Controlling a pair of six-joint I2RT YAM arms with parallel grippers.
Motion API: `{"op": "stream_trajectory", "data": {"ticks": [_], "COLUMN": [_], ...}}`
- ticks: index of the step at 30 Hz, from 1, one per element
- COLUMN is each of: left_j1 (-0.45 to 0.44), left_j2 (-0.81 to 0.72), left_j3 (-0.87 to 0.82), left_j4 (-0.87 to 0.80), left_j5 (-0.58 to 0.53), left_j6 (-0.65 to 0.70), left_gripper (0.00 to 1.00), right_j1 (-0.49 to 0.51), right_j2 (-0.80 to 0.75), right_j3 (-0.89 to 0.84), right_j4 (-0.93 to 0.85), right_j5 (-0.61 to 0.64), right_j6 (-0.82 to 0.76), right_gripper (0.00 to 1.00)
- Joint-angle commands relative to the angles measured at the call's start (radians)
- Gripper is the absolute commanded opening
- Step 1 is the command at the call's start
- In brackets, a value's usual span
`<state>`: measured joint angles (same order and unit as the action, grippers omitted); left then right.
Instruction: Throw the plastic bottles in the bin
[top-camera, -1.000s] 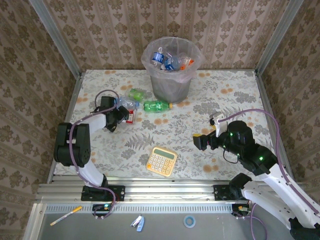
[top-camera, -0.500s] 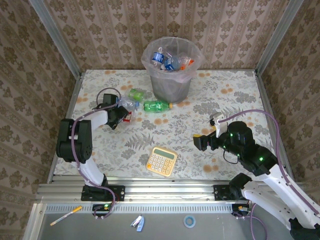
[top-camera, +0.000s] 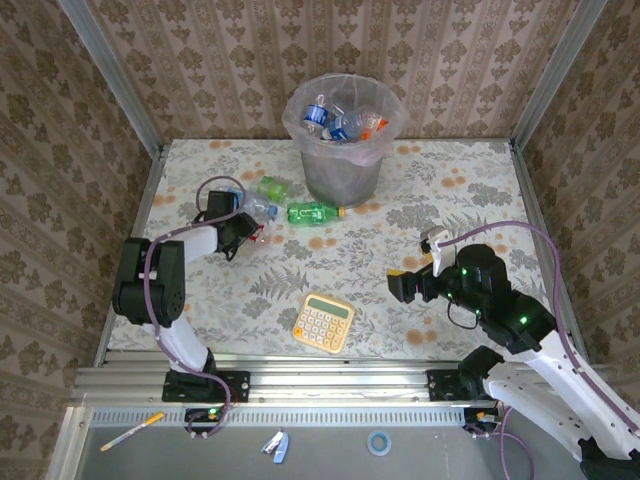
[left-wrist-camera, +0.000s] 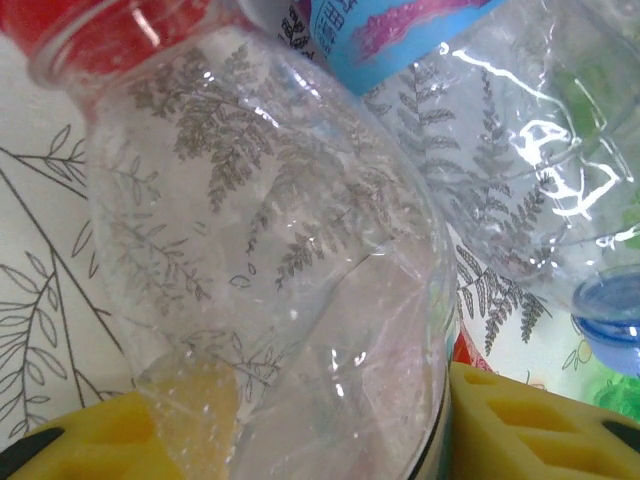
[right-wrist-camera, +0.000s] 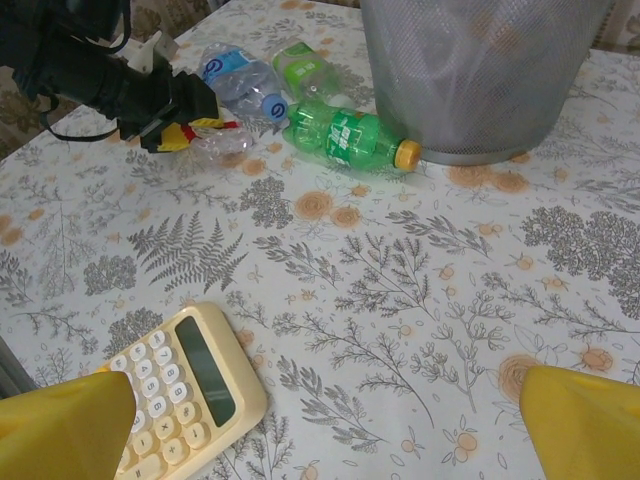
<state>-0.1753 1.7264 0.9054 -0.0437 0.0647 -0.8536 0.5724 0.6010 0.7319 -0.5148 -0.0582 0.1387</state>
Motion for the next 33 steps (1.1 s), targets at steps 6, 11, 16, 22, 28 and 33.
{"op": "stream_trajectory", "data": {"ticks": [6, 11, 16, 22, 28, 33], "left_j1": [-0.004, -0.006, -0.013, -0.029, -0.035, -0.042], "left_j2": [-0.071, -0.122, -0.177, -0.276, -0.417, -0.539], "left_j3": [-0.042, -0.075, -0.098, -0.149, -0.203, -0.227], "left_j4": [-0.01, 0.001, -0.005, 0.01, 0.001, -0.02], "left_j5": [-0.003, -0.02, -0.037, -0.057, -0.072, -0.08], "left_j6": [0.056, 0.065, 0.085, 0.119, 0.159, 0.197], "left_gripper": [0.4, 0.35, 0.3, 0.26, 0.23, 0.22], "right_j1": [0.0, 0.0, 0.0, 0.0, 0.0, 0.0], "right_j2": [-0.014, -0.017, -0.017, -0.017, -0.014, -0.006], "right_j3": [-0.017, -0.019, -0.023, -0.023, -0.02, -0.019], "right_j4": [-0.002, -0.002, 0.001, 0.001, 0.005, 0.015], "right_j5": [0.014, 0.014, 0.015, 0.014, 0.011, 0.004], "right_j6": [0.02, 0.02, 0.022, 0.022, 0.022, 0.026], "right_gripper": [1.0, 1.0, 1.0, 1.0, 1.0, 1.0]}}
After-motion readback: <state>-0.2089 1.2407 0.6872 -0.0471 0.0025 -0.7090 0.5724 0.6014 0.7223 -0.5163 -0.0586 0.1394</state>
